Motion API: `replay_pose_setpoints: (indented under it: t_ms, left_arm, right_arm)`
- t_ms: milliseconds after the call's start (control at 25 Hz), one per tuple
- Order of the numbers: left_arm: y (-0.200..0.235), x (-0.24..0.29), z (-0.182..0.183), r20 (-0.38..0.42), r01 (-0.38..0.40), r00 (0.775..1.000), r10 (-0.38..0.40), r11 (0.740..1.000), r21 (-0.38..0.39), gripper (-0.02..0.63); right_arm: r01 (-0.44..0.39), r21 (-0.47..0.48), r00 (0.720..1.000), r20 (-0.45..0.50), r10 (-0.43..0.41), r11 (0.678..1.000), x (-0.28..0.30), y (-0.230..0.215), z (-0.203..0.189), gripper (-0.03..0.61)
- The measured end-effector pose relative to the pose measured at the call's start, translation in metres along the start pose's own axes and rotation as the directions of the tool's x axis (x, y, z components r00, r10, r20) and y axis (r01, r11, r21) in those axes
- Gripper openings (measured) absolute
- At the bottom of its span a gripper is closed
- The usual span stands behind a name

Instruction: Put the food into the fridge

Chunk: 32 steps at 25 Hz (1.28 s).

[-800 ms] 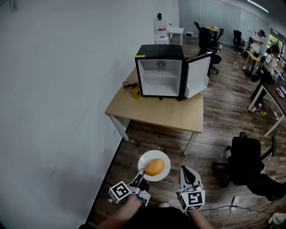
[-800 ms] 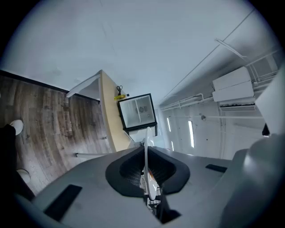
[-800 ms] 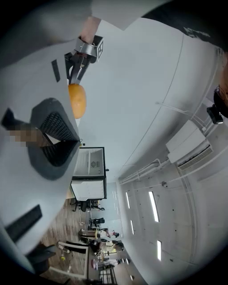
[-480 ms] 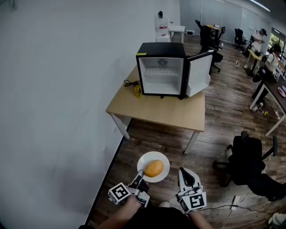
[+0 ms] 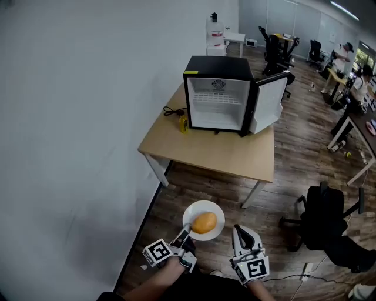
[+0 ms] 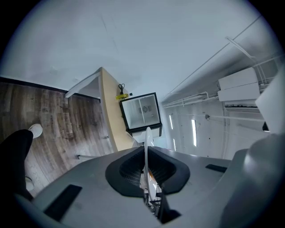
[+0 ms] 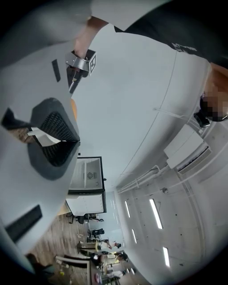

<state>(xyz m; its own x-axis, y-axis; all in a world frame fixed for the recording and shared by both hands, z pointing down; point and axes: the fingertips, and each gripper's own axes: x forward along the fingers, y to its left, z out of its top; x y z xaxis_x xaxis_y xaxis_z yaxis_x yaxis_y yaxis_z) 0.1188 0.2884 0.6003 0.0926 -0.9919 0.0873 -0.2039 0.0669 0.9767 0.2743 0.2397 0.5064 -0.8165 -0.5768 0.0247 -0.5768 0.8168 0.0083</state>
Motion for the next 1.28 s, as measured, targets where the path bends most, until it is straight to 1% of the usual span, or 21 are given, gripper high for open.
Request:
replay_pose_setpoints:
  t_ms: [120,200,280,360,440,480,520,640,800,960,1160,1280]
  left_arm:
    - [0.012,0.022,0.023,-0.022,-0.024,0.999,0.024,1.0,-0.002,0.023]
    - [0.019,0.038,0.039,-0.034,-0.031,0.999,0.031,0.999,-0.012,0.023]
    - [0.025,0.053,0.055,-0.045,-0.03,0.999,0.029,0.999,-0.024,0.023]
    - [0.029,0.068,0.07,-0.055,-0.029,0.998,0.027,0.999,-0.033,0.023]
    - [0.03,0.083,0.087,-0.069,-0.017,0.997,0.015,1.0,-0.021,0.023]
    - [0.029,0.09,0.095,-0.078,-0.007,0.997,0.006,1.0,-0.014,0.023]
    - [0.028,0.097,0.101,-0.087,-0.001,0.996,-0.001,1.0,-0.018,0.023]
    - [0.025,0.115,0.12,-0.12,0.0,0.993,-0.007,0.998,-0.058,0.023]
    - [0.025,0.14,0.151,-0.162,0.003,0.987,-0.016,0.997,-0.083,0.023]
    - [0.023,0.157,0.177,-0.187,0.001,0.982,-0.015,0.997,-0.076,0.023]
    - [0.027,0.178,0.202,-0.218,0.014,0.976,-0.024,0.999,-0.046,0.023]
    - [0.025,0.185,0.208,-0.217,0.002,0.976,-0.018,0.998,-0.07,0.023]
  right_arm:
    - [0.048,-0.009,0.999,-0.02,-0.048,0.999,0.034,-0.013,0.001,0.06]
    - [0.073,0.009,0.997,-0.026,-0.072,0.997,0.061,-0.02,0.006,0.06]
    - [0.076,0.03,0.996,-0.048,-0.074,0.997,0.088,-0.022,0.009,0.06]
    - [0.087,0.023,0.995,-0.058,-0.086,0.996,0.114,-0.027,0.008,0.06]
    - [0.113,0.015,0.992,-0.065,-0.112,0.993,0.139,-0.035,0.006,0.06]
    - [0.13,0.023,0.987,-0.094,-0.127,0.991,0.15,-0.038,0.004,0.06]
    - [0.149,0.026,0.982,-0.117,-0.145,0.988,0.161,-0.041,0.002,0.06]
    - [0.191,0.045,0.974,-0.13,-0.184,0.981,0.196,-0.05,-0.001,0.06]
    - [0.231,0.066,0.963,-0.156,-0.219,0.971,0.239,-0.054,-0.008,0.06]
    - [0.273,0.082,0.954,-0.15,-0.259,0.958,0.272,-0.06,-0.004,0.06]
    - [0.303,0.067,0.944,-0.159,-0.29,0.95,0.299,-0.066,-0.006,0.06]
    - [0.304,0.061,0.942,-0.171,-0.29,0.951,0.307,-0.069,-0.008,0.06]
